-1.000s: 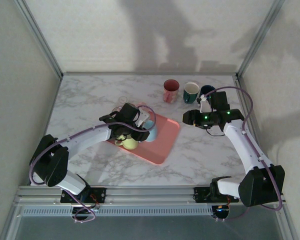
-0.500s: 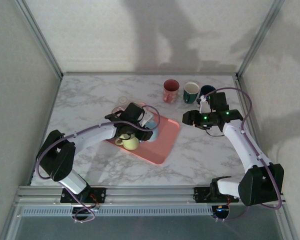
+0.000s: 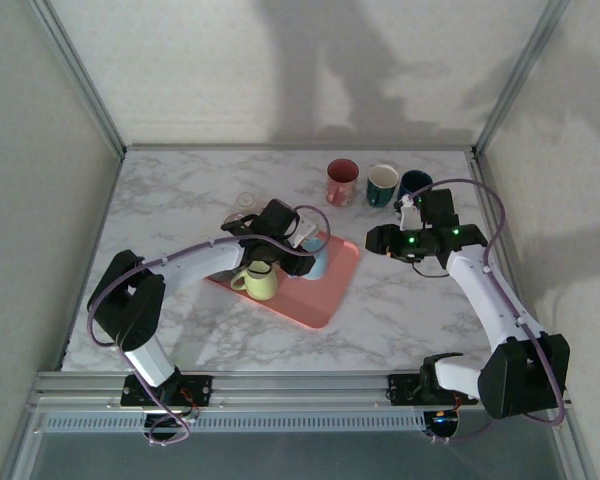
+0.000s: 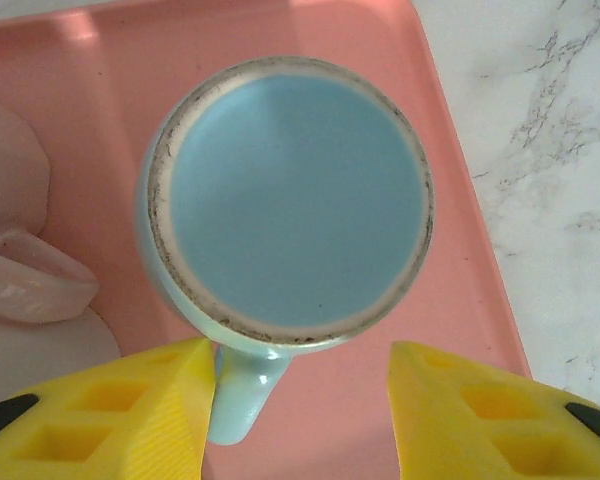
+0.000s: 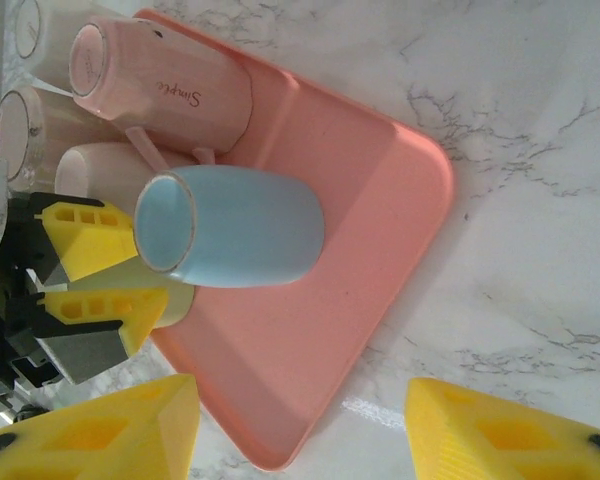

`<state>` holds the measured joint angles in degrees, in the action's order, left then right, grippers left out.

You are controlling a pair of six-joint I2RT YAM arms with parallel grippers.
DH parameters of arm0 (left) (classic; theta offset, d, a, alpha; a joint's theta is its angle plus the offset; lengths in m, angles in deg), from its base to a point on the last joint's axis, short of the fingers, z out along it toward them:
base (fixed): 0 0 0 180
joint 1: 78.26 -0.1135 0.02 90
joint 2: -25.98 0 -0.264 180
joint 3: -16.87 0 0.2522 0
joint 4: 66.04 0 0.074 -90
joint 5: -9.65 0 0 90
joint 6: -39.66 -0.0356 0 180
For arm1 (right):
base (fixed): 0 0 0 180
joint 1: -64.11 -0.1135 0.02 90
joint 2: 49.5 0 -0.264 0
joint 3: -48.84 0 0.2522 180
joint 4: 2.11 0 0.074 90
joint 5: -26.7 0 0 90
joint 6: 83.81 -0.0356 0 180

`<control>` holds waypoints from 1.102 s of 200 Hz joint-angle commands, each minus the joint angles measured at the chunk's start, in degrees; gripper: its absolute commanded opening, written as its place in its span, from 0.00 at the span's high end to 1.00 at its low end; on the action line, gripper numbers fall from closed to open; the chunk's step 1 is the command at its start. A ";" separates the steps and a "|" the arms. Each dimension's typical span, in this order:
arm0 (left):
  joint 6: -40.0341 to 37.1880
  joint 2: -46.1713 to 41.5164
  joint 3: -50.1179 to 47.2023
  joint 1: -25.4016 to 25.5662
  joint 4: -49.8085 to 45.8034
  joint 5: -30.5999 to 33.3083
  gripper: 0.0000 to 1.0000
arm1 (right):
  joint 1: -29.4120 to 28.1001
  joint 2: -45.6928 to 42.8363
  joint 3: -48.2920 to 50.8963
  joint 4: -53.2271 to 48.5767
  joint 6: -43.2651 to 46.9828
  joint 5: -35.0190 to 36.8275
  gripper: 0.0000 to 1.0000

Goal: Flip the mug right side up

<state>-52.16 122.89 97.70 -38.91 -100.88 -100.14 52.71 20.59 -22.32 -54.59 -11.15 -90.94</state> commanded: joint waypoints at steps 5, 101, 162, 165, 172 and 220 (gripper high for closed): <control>-1.75 1.52 -0.55 0.53 -1.15 -0.88 0.51 | -0.10 -0.34 0.39 0.49 0.59 0.54 0.42; -1.53 3.09 -0.99 1.13 0.26 1.64 0.65 | -0.04 0.48 -1.39 -0.04 0.39 0.57 0.43; -1.05 4.96 0.17 1.98 1.05 6.43 0.64 | -0.05 -0.03 -1.13 -0.11 0.31 0.79 0.43; -1.07 5.04 0.23 2.10 1.19 6.43 0.64 | -0.05 -0.07 -1.15 -0.13 0.30 0.83 0.43; -1.09 5.21 0.30 2.25 1.29 6.44 0.64 | -0.03 -0.09 -1.10 -0.21 0.37 0.83 0.43; -1.93 5.49 0.78 3.09 2.07 6.50 0.76 | 0.14 -0.37 -0.69 -0.31 0.74 0.93 0.43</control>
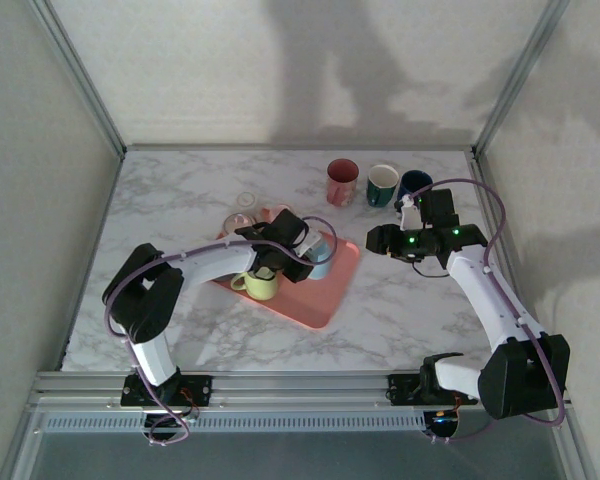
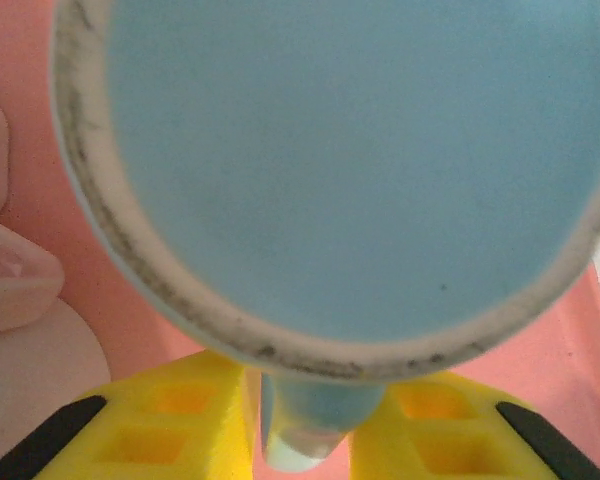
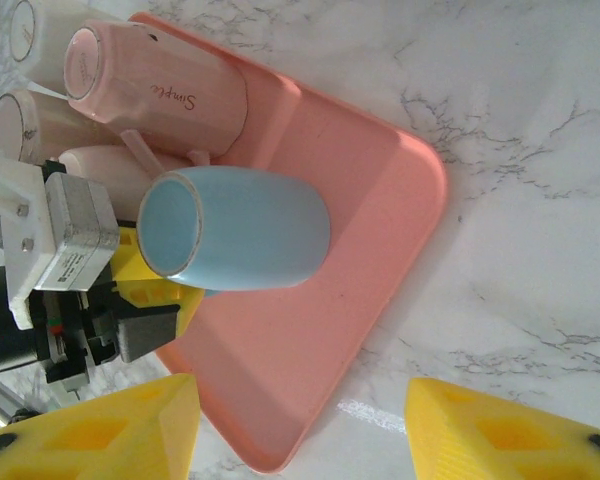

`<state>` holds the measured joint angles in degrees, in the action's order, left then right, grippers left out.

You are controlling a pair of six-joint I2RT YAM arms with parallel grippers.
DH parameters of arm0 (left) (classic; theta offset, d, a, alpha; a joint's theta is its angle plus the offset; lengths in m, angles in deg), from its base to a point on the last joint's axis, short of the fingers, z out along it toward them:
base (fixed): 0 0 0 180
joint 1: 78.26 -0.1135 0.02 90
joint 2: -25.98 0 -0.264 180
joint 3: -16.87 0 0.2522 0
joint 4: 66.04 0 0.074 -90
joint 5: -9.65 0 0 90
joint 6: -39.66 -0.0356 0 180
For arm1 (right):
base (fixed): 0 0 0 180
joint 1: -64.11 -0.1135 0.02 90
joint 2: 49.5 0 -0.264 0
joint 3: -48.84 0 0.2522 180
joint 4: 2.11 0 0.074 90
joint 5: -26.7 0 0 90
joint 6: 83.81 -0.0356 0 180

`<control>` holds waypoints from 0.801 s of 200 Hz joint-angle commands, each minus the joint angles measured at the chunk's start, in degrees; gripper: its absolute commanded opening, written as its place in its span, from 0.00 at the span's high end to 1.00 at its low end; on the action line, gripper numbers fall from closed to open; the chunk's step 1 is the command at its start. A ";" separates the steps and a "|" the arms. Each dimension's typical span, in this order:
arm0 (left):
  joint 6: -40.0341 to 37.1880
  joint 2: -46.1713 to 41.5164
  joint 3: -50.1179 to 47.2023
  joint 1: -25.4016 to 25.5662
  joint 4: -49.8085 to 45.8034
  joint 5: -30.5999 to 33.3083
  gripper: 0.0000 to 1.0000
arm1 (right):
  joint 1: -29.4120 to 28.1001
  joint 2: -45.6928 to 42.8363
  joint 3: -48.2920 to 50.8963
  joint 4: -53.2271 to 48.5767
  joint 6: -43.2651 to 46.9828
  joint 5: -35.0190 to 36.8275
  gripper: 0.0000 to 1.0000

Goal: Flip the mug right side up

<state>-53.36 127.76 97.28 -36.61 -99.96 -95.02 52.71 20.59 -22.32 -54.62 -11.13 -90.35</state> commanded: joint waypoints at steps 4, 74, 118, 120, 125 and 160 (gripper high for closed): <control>-0.82 0.51 1.20 0.81 1.18 1.43 0.77 | 0.14 -0.27 -0.69 -0.27 0.75 0.34 0.43; -1.31 -3.68 -0.71 1.11 2.93 3.25 1.00 | 0.30 0.10 -0.62 -0.02 0.81 0.36 0.43; 0.25 -9.74 -2.00 1.08 4.40 2.90 1.00 | 0.41 -1.01 -0.16 0.15 0.23 0.38 0.43; 0.42 -10.04 -2.04 1.07 4.47 2.90 1.00 | 0.41 -1.09 -0.10 0.16 0.26 0.39 0.43; 0.79 -10.83 -2.21 1.11 4.72 2.78 1.00 | 0.34 -1.28 -0.07 0.19 0.10 0.46 0.43; 3.94 -16.31 -3.58 1.06 7.57 1.75 1.00 | 0.42 -2.82 0.39 0.53 -0.89 -1.46 0.43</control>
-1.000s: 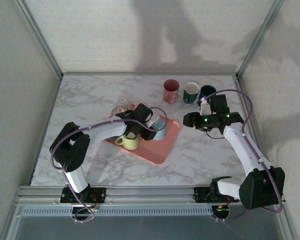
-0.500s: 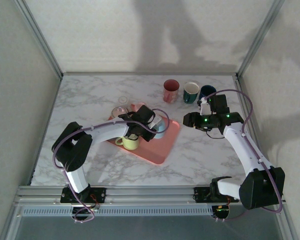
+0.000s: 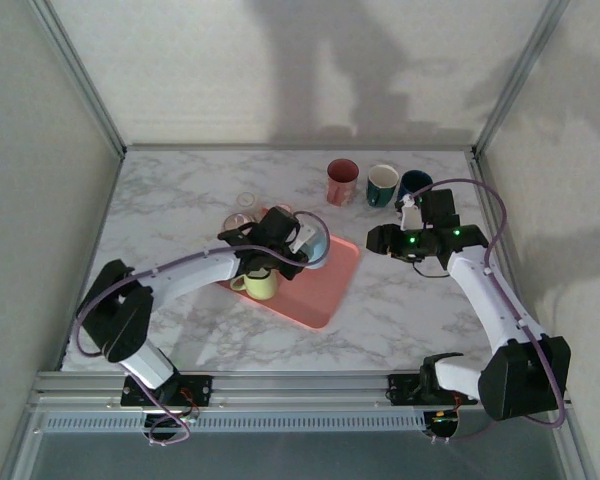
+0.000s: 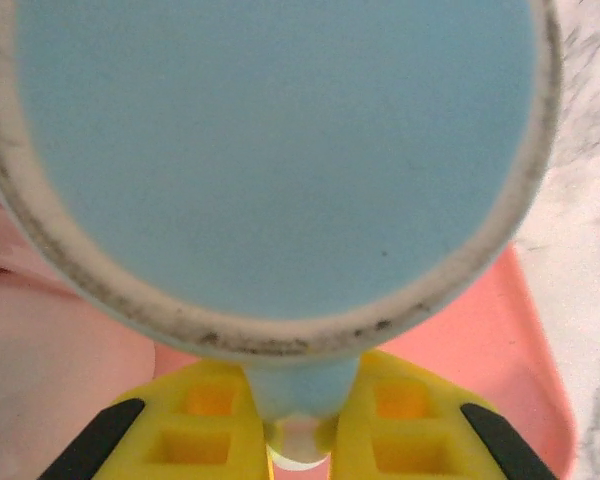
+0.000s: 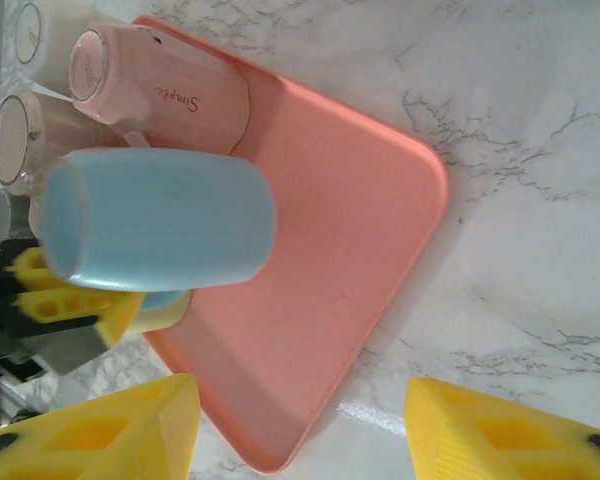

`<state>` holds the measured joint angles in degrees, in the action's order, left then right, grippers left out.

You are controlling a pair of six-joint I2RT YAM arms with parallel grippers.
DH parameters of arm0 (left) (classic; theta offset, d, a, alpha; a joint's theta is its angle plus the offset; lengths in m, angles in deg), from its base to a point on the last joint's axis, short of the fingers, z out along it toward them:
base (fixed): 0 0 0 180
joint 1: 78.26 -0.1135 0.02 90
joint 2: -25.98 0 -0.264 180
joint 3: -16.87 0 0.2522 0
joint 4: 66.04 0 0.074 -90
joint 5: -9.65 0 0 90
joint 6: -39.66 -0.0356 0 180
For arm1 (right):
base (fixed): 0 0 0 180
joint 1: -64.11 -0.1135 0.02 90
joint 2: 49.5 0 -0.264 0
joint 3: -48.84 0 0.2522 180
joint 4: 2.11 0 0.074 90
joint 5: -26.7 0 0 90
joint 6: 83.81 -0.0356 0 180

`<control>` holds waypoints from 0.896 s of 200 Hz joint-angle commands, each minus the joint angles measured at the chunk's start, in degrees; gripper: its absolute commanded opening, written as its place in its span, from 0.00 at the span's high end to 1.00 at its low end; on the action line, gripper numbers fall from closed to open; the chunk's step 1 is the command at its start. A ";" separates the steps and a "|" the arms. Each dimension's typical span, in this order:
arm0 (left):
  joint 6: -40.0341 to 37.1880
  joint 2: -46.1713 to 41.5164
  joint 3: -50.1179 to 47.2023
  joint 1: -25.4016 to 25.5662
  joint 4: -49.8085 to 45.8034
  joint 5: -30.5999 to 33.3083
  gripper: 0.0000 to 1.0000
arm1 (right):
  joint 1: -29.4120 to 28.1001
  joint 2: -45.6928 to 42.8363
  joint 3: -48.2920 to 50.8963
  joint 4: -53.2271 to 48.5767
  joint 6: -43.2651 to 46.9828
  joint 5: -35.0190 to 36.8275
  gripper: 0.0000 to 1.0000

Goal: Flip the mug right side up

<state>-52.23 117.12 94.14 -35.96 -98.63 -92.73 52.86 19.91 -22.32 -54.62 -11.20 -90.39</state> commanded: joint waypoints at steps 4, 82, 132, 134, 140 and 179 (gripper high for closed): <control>3.23 -6.35 -0.52 0.41 6.64 -0.60 1.00 | 0.30 -2.46 0.53 0.71 -1.01 -1.65 0.43; 11.35 -16.10 -1.10 -1.21 13.92 -6.61 1.00 | 1.08 -6.33 4.57 11.45 -7.26 -15.15 0.44; 19.41 -18.12 -0.95 -2.75 20.21 -8.04 1.00 | 1.10 -7.53 9.34 27.66 -16.92 -26.15 0.47; 19.87 -18.08 -0.93 -2.80 20.34 -7.91 1.00 | 1.11 -7.46 9.53 28.33 -17.36 -26.52 0.47; 20.98 -17.78 -0.71 -2.94 20.67 -7.55 1.00 | 1.08 -7.44 10.12 30.47 -18.93 -27.30 0.47; 27.56 -17.16 -1.21 -3.31 26.39 -8.69 1.00 | 1.01 -7.10 14.51 44.55 -28.26 -31.07 0.49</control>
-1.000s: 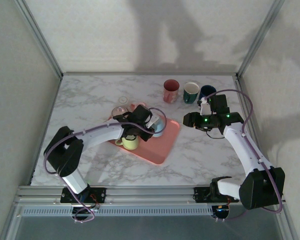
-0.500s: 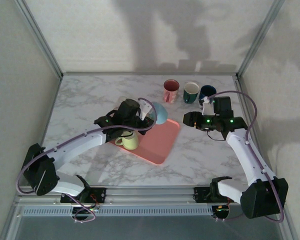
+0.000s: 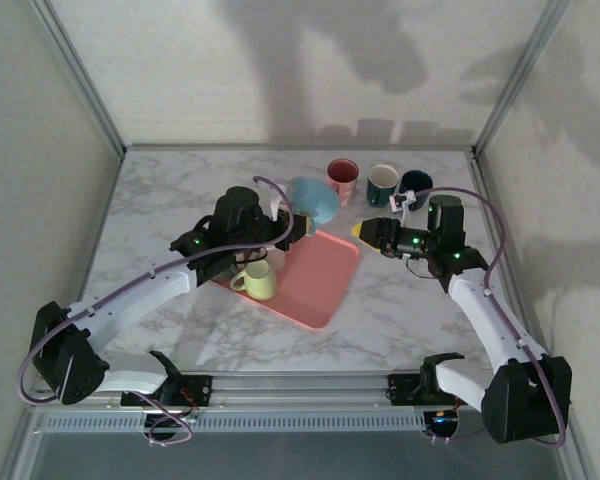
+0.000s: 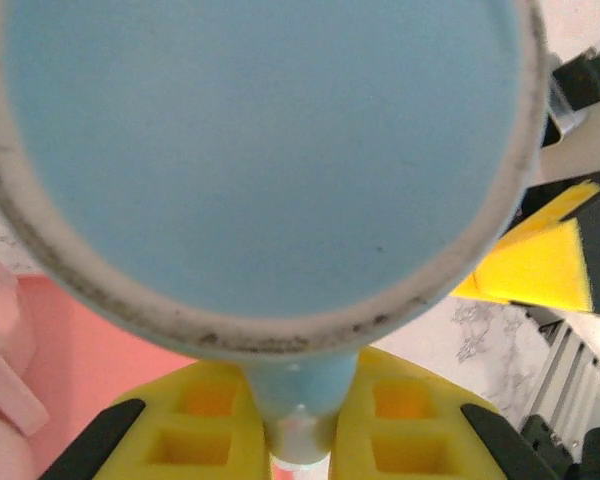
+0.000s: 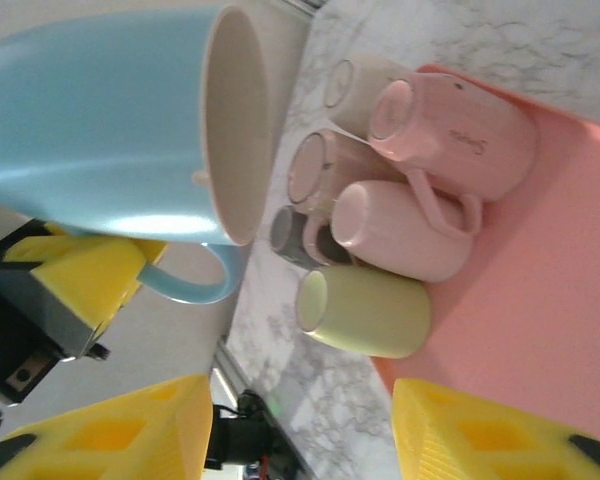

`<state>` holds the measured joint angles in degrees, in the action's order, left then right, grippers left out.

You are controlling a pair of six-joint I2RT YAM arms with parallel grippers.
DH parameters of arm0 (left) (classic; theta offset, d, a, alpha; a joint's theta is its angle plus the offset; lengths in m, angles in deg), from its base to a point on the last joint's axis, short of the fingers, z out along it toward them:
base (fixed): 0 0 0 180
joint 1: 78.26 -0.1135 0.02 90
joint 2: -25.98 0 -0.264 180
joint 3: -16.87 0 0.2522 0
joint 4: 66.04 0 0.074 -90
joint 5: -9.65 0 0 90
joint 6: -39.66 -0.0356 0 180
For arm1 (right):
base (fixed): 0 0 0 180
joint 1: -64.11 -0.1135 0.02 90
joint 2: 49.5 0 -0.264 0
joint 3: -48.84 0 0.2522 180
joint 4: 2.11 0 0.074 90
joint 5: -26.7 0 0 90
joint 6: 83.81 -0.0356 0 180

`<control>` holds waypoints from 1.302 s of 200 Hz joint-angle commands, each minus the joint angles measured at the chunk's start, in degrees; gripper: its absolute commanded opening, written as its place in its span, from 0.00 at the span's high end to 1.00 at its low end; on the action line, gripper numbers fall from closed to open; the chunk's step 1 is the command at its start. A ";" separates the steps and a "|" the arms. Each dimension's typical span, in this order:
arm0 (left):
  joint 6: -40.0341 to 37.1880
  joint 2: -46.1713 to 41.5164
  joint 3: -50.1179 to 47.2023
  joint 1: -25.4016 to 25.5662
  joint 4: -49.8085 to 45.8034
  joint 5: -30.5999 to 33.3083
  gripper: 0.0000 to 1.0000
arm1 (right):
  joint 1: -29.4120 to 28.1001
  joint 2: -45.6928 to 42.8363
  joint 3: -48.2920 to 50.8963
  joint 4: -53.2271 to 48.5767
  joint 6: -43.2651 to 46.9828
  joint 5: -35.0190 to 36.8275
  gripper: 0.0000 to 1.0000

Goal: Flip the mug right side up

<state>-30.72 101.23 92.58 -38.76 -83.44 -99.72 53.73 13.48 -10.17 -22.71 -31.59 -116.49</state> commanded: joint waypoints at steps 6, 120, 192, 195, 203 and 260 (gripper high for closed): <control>7.09 -1.30 0.11 -0.48 12.21 -1.63 1.00 | 0.10 -0.75 2.82 13.99 -8.90 -5.19 0.49; 20.47 -2.24 -5.03 -0.74 30.86 -2.32 1.00 | -3.90 0.58 7.76 38.82 -26.57 -3.34 0.47; 23.33 -2.12 -6.18 -1.80 35.68 -4.47 1.00 | -9.52 4.90 7.12 50.77 -35.81 3.11 0.45; 23.44 -2.13 -6.29 -1.85 35.90 -4.49 1.00 | -9.68 5.07 7.11 50.96 -36.17 3.49 0.44; 23.66 -2.20 -6.57 -1.89 36.35 -4.54 1.00 | -10.21 5.72 7.11 52.05 -37.25 4.32 0.44; 24.96 -2.30 -7.77 -2.28 38.50 -4.89 1.00 | -13.02 9.05 4.94 55.70 -40.59 7.96 0.44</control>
<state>-6.52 101.23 84.72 -40.31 -54.21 -103.33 42.06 21.55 -3.09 28.79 -70.15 -111.16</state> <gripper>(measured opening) 0.148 0.566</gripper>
